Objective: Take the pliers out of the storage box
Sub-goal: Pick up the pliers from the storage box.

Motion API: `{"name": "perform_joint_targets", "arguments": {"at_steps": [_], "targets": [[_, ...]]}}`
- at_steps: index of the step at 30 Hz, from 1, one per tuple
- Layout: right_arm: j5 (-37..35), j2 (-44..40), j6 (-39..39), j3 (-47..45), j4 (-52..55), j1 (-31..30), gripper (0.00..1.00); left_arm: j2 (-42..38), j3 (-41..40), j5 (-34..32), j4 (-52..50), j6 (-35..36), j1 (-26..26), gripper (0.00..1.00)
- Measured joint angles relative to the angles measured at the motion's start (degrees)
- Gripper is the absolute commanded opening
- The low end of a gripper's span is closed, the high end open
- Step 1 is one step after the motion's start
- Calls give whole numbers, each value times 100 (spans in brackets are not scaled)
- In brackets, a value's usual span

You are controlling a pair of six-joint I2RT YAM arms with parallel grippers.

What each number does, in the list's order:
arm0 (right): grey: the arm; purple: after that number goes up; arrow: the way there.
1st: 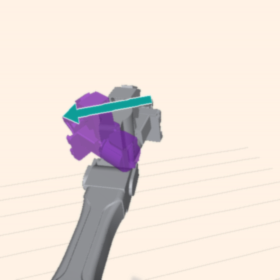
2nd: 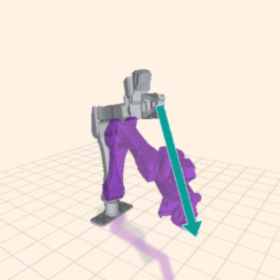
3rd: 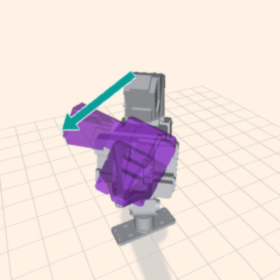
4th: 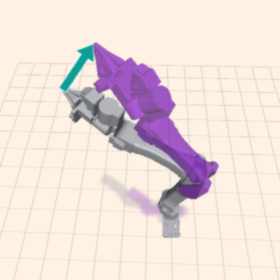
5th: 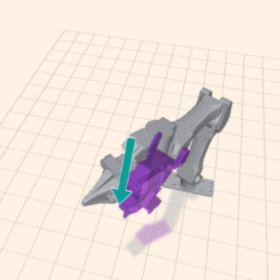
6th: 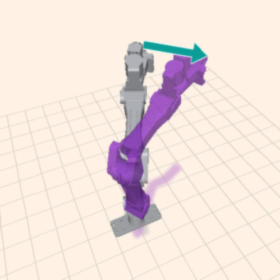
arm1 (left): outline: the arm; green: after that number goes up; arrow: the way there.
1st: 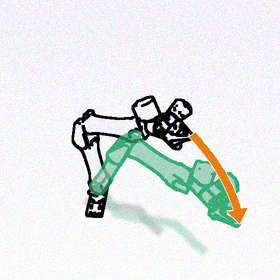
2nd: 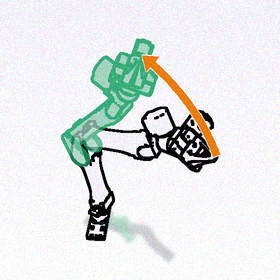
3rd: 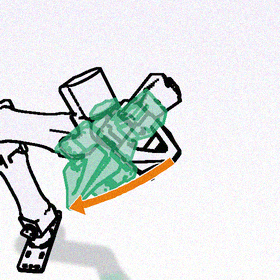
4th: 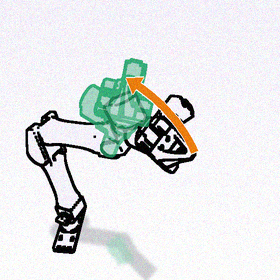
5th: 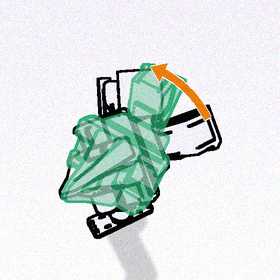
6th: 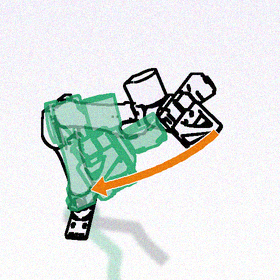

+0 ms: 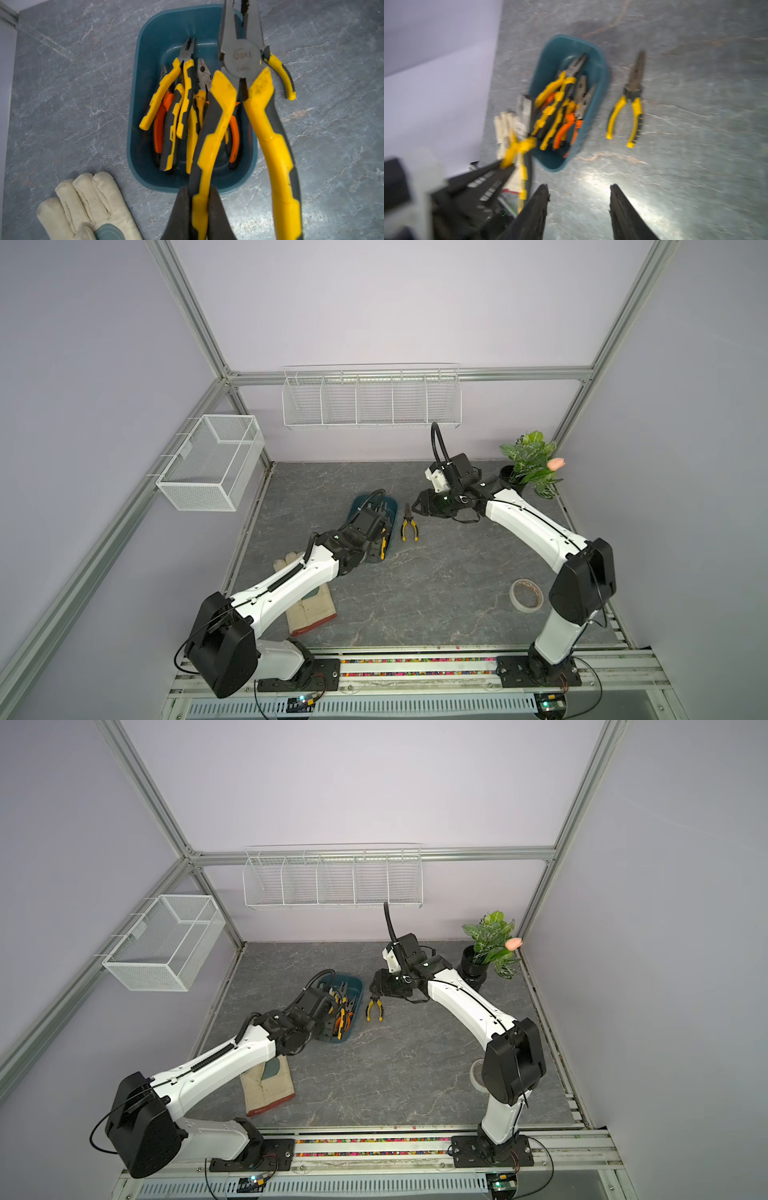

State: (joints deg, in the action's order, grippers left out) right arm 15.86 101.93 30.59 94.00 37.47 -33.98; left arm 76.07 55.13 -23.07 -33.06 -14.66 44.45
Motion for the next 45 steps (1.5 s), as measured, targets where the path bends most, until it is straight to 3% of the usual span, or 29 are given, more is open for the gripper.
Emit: {"name": "perform_joint_targets", "arguments": {"at_steps": [10, 26, 36, 45], "targets": [[96, 476, 387, 382, 46, -402, 53, -299, -358, -778, 778, 44, 254, 0], [83, 756, 693, 883, 52, -664, 54, -122, -361, -896, 1029, 4, 468, 0], [-632, 1235, 669, 1534, 304, -734, 53, 26, -356, -859, 1054, -142, 597, 0], [-1447, 1906, 693, 2555, 1165, -885, 45, 310, -225, -975, 1049, -269, 673, 0]]}}
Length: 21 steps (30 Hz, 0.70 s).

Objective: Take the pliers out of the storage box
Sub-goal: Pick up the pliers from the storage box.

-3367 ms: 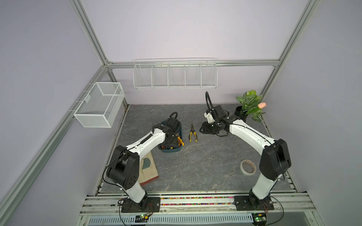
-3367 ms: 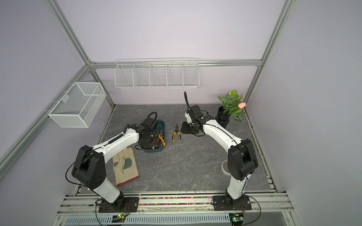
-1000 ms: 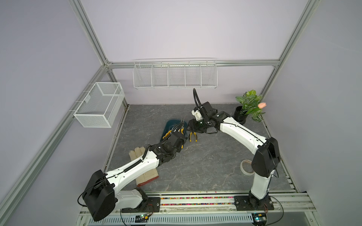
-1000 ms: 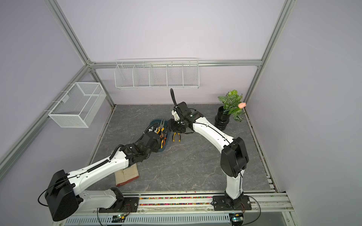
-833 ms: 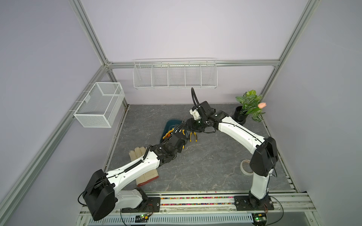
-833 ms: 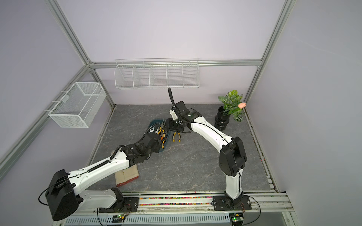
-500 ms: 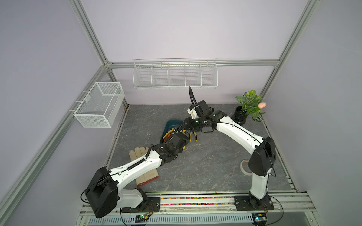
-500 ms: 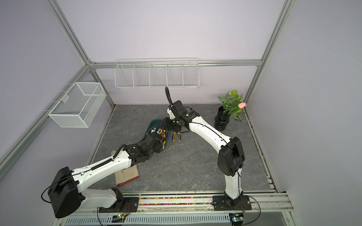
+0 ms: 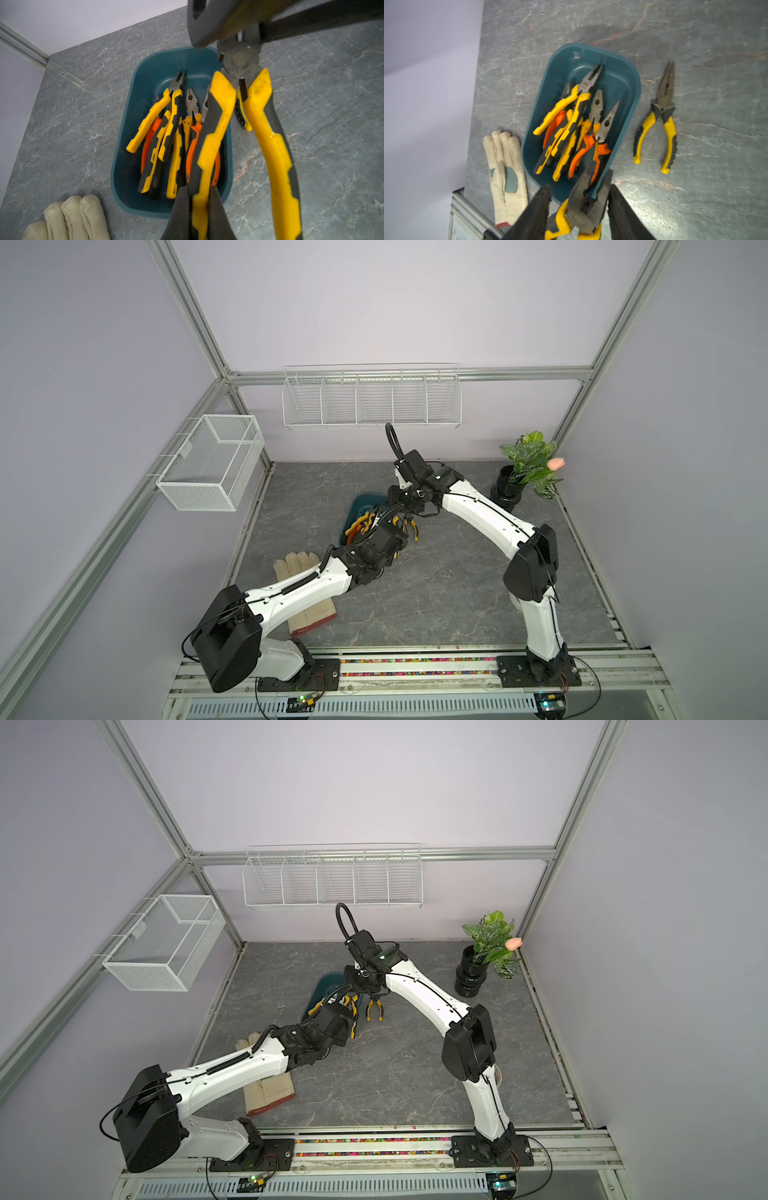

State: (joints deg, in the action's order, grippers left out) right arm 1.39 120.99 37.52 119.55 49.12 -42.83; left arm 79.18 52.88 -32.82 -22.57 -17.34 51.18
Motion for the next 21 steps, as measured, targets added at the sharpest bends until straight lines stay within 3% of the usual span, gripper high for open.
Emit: {"name": "perform_joint_targets", "arguments": {"at_steps": [9, 21], "targets": [[-323, 83, 70, 120, 258, -57, 38, 20, 7, -20, -22, 4, 61, 0], [-485, 184, 203, 245, 382, -85, 37, 133, 96, -85, -144, 2, 66, 0]]}}
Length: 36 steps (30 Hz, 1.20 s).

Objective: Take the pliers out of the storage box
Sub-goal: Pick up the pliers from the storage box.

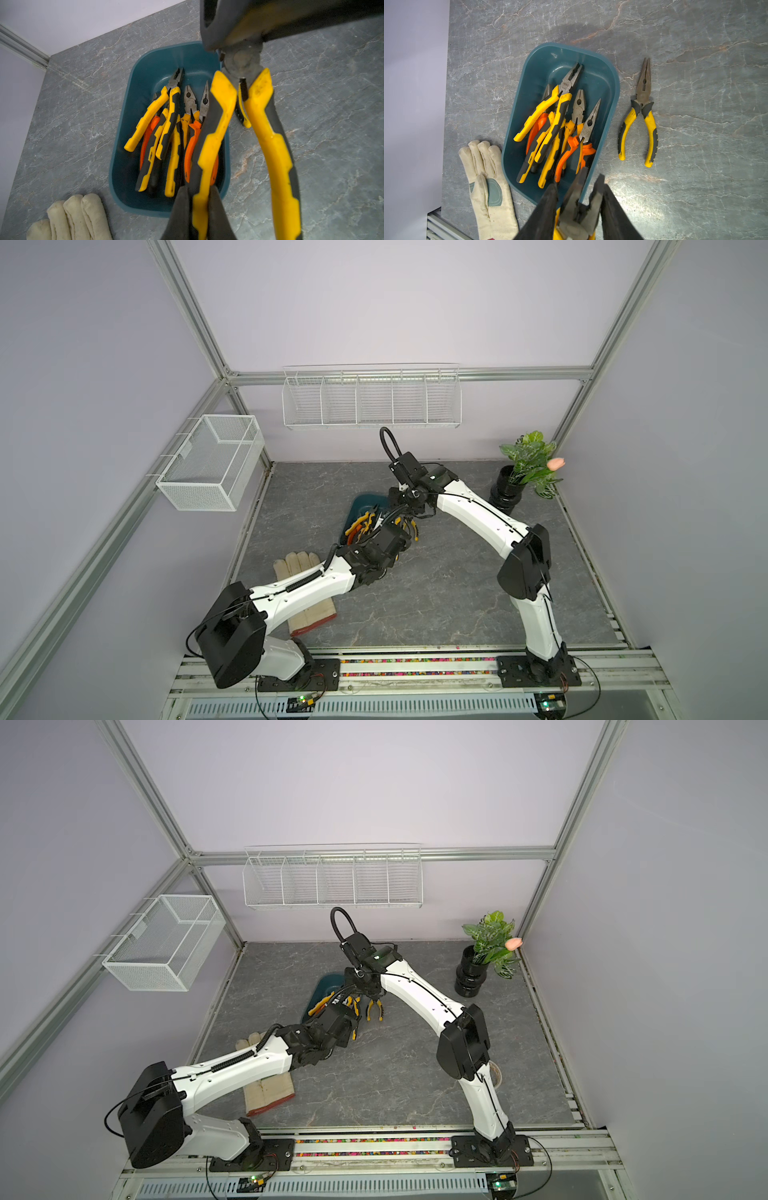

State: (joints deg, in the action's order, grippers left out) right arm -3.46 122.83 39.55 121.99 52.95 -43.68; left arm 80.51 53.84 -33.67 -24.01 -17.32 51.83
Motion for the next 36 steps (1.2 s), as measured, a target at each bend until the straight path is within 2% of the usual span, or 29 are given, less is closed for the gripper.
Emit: {"name": "perform_joint_targets", "arguments": {"at_steps": [15, 29, 33, 36], "targets": [[-17, 9, 240, -24, -37, -7, 38, 144, 199, -229, -297, -50, 37, 0], [293, 9, 584, -422, -516, -2, 37, 238, 223, -254, -481, -109, 42, 0], [332, 9, 612, -426, -527, -2, 34, 238, 223, -278, -487, -107, 44, 0], [369, 9, 634, -459, -570, 2, 24, 238, 223, -343, -503, -107, 42, 0]]}}
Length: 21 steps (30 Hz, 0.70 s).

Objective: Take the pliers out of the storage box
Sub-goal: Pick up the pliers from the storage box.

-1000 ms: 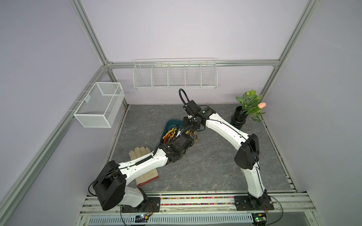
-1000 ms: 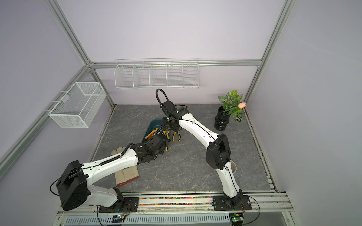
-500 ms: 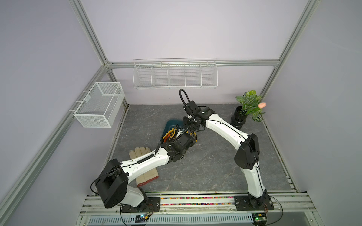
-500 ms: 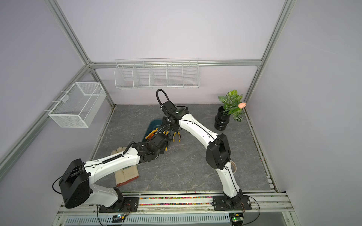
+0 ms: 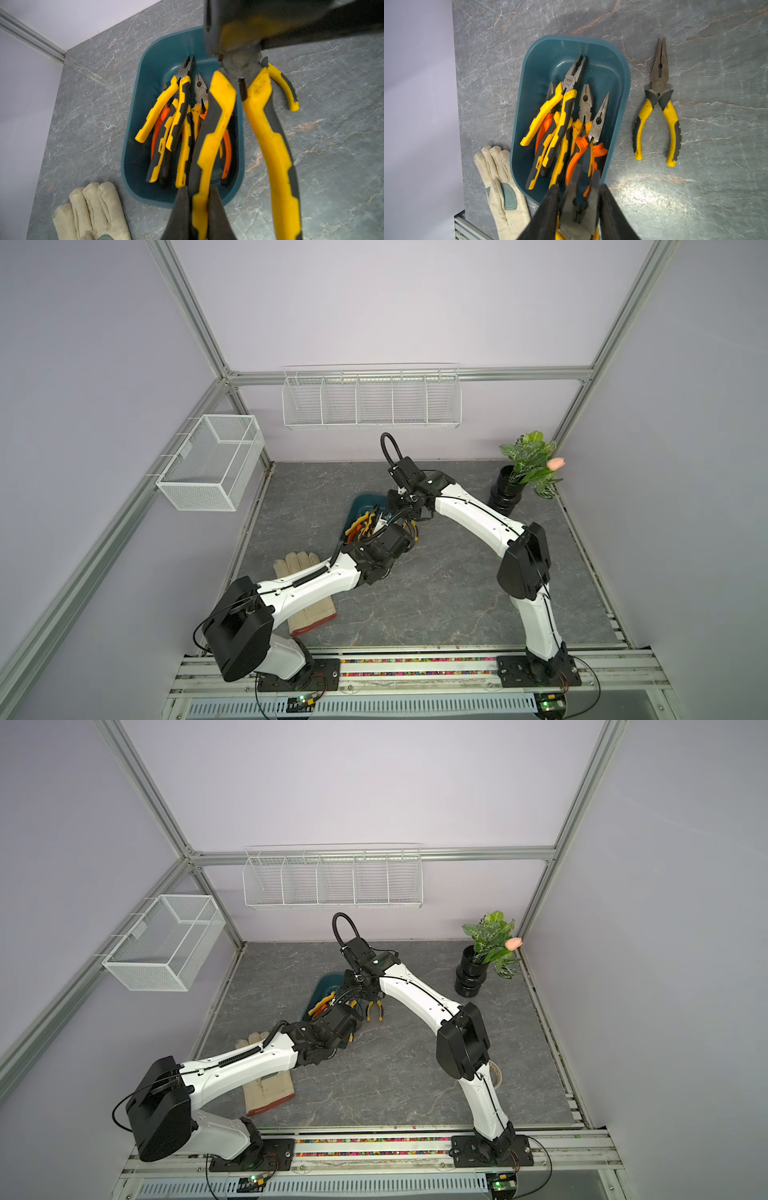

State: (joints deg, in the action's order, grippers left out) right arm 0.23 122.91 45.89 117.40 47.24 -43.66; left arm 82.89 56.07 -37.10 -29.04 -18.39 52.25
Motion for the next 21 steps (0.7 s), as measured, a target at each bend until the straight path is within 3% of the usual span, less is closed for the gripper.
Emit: {"name": "perform_joint_targets", "arguments": {"at_steps": [5, 10, 11, 14, 16, 19, 21], "targets": [[39, -4, 105, -164, -254, 2, 7, 4, 0, -37, -39, -31, 0, 0], [68, -50, 107, -343, -407, 2, 7, 7, 0, -11, -94, -46, 0, 0], [68, -59, 107, -361, -417, 4, 7, 7, 0, -9, -96, -48, 2, 5], [72, -96, 98, -382, -437, 13, 7, 20, 17, -17, -98, -63, 17, 42], [63, -122, 57, -393, -407, 39, 7, 28, 74, -15, -105, -74, 46, 55], [61, -175, -33, -426, -299, 127, 6, 26, 153, -17, -85, -92, 63, 66], [35, -212, -114, -474, -238, 168, 7, 24, 208, -50, -48, -122, 63, 67]]}}
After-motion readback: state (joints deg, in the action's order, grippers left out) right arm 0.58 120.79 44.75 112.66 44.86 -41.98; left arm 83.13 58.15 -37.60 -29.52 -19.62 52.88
